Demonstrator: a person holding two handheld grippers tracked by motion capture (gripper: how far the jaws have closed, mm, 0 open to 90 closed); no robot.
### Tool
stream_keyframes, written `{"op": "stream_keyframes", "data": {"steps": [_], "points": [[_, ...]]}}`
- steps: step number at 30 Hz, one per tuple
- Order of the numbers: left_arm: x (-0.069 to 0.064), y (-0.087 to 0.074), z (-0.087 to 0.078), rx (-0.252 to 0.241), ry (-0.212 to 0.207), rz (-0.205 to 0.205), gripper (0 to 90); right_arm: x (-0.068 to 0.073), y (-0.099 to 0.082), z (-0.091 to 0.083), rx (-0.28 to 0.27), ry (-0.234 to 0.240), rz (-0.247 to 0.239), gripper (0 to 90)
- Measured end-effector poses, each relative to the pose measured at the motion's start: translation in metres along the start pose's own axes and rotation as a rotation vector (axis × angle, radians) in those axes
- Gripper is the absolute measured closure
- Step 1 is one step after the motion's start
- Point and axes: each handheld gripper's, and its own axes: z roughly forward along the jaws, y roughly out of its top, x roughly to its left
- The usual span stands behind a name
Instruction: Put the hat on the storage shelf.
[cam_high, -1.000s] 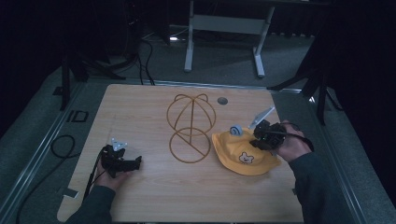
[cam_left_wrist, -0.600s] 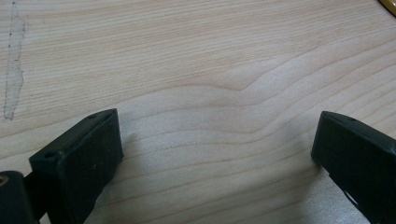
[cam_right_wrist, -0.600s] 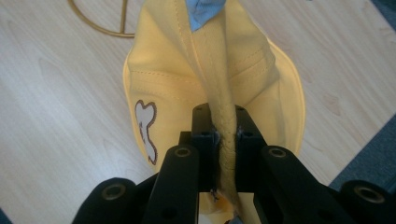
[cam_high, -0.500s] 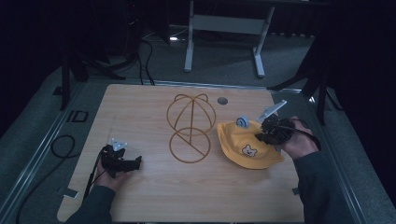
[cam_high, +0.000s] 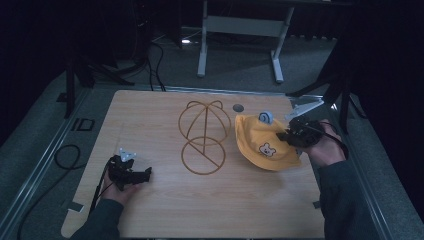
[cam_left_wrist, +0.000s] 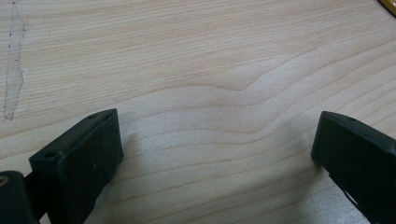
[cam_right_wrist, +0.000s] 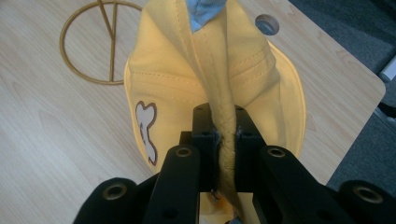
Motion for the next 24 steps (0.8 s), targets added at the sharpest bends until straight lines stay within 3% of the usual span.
{"op": "stream_keyframes", "data": {"steps": [9, 24], "points": [[0.0, 0.0, 0.0, 0.0, 0.0, 0.002, 1.9, -0.006, 0.004, -0.009, -0.08, -0.028, 0.039, 83.9], [0.0, 0.0, 0.0, -0.001, 0.0, 0.001, 1.9, -0.005, 0.013, -0.025, -0.146, -0.018, 0.018, 84.2]]}}
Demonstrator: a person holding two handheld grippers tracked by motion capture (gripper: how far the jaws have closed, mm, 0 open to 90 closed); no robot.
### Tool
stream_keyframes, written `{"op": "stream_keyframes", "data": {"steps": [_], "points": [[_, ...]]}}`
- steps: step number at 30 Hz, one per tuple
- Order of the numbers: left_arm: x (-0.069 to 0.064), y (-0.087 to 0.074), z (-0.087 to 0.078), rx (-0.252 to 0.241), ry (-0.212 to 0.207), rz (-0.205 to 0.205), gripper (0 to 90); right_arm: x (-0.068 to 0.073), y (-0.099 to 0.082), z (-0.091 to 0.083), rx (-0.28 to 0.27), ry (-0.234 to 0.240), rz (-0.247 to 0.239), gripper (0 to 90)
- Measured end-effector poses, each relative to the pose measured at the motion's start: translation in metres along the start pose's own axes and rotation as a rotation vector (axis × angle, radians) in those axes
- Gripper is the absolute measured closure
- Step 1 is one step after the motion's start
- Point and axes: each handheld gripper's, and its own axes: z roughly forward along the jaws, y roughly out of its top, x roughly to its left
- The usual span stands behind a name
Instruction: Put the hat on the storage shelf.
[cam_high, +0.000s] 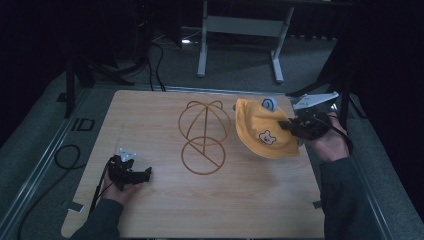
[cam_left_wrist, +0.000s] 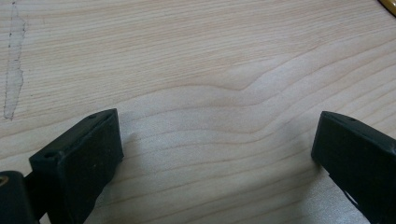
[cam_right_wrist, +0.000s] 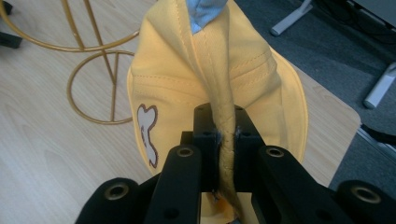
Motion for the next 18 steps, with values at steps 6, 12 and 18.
{"op": "stream_keyframes", "data": {"steps": [6, 12, 18], "points": [[0.0, 0.0, 0.0, -0.001, 0.0, 0.0, 2.0, 0.002, 0.007, -0.005, -0.025, 0.015, -0.008, 84.2], [0.0, 0.0, 0.0, -0.001, 0.0, -0.001, 2.0, 0.004, 0.012, -0.008, -0.052, 0.026, -0.026, 84.2], [0.0, 0.0, 0.0, -0.001, 0.0, -0.001, 2.0, 0.006, 0.018, -0.01, -0.054, 0.037, -0.04, 84.2]]}}
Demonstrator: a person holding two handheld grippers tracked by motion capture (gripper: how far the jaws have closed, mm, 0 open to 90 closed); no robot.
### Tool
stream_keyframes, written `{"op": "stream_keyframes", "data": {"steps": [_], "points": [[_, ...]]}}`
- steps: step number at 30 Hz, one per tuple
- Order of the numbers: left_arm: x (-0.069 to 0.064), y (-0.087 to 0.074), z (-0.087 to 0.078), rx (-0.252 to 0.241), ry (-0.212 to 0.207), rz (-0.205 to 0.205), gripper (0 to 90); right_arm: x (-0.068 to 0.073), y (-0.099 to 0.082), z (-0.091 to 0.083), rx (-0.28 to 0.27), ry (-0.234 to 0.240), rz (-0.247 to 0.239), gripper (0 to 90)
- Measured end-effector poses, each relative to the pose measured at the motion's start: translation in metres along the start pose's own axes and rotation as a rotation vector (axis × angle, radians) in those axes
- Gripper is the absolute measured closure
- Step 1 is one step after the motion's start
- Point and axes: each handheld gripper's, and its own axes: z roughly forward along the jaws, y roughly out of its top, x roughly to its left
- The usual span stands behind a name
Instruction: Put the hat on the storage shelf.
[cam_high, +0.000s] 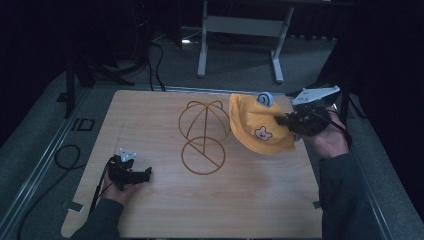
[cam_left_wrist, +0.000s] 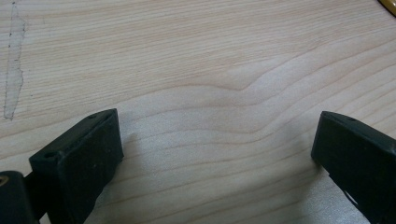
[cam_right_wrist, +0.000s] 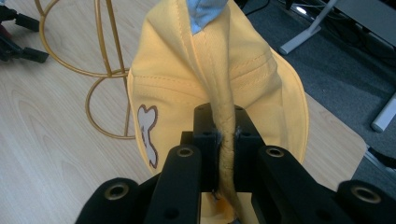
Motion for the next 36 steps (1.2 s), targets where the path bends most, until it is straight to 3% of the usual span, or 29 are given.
{"op": "stream_keyframes", "data": {"steps": [16, 36], "points": [[0.0, 0.0, 0.0, 0.0, 0.0, 0.0, 1.9, 0.005, 0.017, -0.014, -0.054, 0.041, -0.03, 84.2], [0.0, 0.0, 0.0, 0.0, 0.0, 0.0, 1.9, 0.014, 0.031, -0.014, -0.074, 0.079, -0.067, 84.1]]}}
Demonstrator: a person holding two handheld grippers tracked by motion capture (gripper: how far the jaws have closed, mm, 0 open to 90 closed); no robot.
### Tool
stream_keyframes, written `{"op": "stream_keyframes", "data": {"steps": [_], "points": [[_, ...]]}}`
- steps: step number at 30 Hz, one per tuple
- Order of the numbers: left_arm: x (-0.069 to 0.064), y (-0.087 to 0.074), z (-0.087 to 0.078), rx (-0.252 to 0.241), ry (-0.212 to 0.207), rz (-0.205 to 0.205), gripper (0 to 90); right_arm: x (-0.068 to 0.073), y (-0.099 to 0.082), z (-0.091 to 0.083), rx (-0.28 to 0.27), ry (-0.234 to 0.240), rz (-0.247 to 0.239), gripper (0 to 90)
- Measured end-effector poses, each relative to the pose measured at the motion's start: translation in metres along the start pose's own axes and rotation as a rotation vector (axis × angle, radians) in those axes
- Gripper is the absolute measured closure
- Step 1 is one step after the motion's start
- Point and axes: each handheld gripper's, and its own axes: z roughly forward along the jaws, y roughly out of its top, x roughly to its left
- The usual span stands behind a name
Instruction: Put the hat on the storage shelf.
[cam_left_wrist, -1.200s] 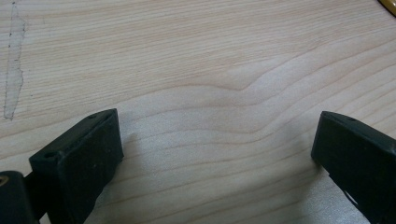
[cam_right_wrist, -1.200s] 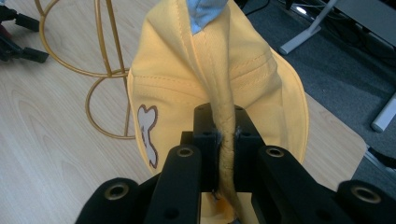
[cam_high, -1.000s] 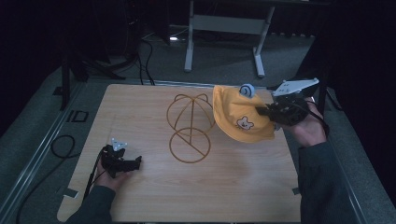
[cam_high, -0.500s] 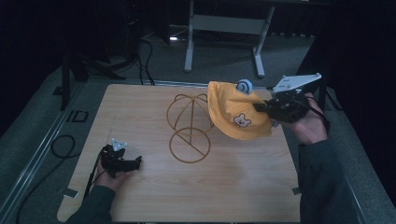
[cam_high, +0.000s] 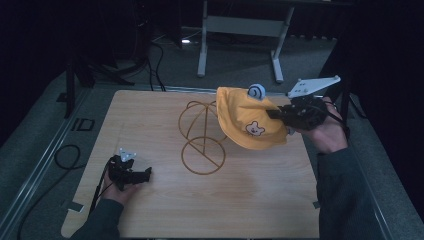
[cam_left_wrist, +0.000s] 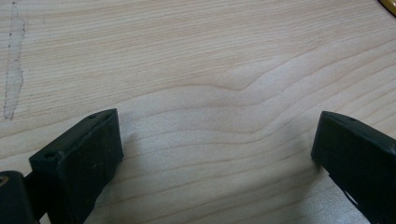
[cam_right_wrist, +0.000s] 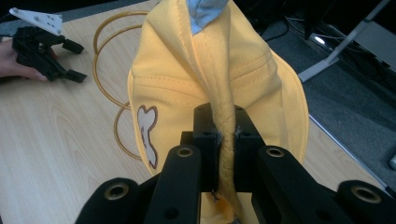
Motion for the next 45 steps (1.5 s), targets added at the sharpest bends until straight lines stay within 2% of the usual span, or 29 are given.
{"op": "stream_keyframes", "data": {"steps": [26, 45], "points": [[0.0, 0.0, 0.0, 0.002, 0.001, 0.004, 2.0, 0.009, 0.031, 0.016, -0.029, 0.032, -0.046, 84.0], [0.0, 0.0, 0.0, 0.002, 0.0, 0.002, 2.0, 0.018, 0.062, 0.047, -0.006, 0.075, -0.071, 83.2]]}}
